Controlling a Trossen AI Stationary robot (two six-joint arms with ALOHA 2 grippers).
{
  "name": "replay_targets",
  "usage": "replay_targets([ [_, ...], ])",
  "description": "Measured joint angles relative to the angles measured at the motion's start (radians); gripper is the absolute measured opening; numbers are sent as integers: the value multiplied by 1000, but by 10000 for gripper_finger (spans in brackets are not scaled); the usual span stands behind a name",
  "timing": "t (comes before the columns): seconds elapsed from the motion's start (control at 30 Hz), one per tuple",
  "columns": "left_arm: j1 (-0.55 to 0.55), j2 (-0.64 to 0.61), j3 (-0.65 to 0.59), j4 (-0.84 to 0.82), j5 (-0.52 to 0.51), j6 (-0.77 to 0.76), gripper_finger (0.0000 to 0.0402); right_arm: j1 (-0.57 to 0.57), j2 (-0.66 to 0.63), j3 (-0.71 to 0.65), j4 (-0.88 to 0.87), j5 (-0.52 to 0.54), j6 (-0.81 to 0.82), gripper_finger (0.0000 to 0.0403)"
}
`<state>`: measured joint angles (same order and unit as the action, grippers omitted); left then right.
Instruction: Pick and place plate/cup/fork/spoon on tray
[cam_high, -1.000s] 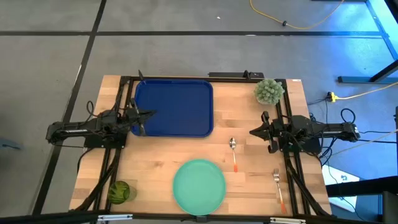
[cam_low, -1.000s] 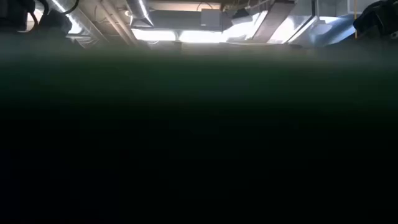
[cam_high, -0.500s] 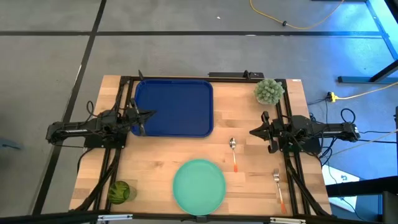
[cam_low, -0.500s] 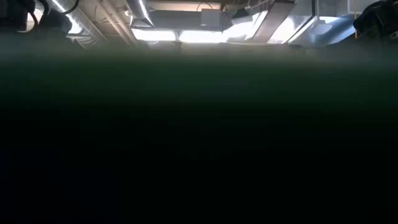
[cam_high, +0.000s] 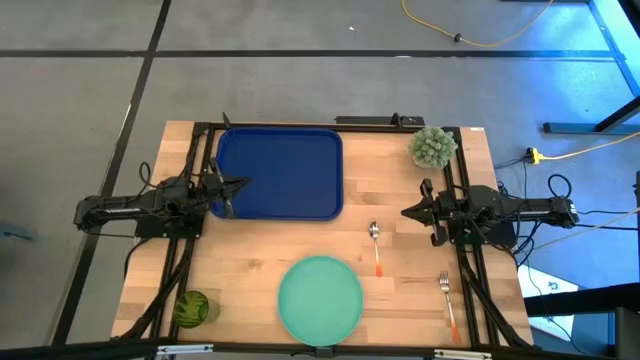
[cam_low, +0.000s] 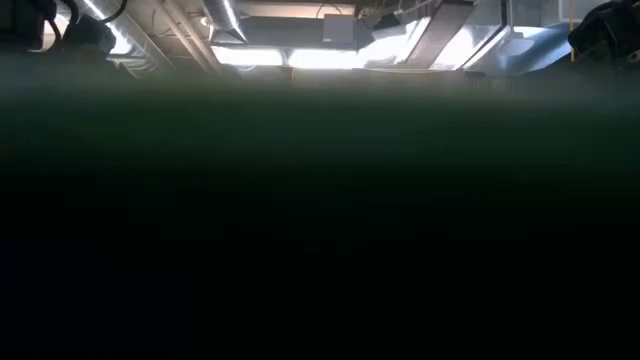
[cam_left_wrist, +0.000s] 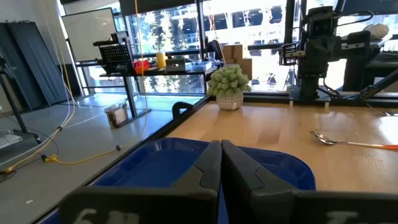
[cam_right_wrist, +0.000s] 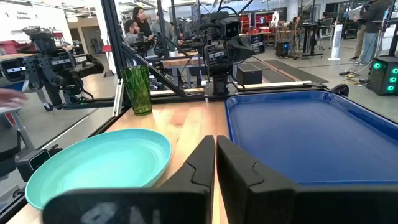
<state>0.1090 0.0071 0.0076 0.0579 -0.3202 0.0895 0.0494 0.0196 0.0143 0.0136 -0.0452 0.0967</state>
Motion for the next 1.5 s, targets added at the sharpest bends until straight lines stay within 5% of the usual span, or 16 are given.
replay_targets([
  [0.7,0,0,6,0,-36,-11,0,0,0,0,28,5,-51,20],
  [0.97,-1,34,179,-184,-38,-34,0,0,0,42,1,92,-20,20],
  [1.23,-1,334,492,-557,-30,-223,0,0,90,275,-330,183,12,20],
  [1.5,-1,725,779,-941,21,-459,0,0,404,538,-572,186,228,20],
])
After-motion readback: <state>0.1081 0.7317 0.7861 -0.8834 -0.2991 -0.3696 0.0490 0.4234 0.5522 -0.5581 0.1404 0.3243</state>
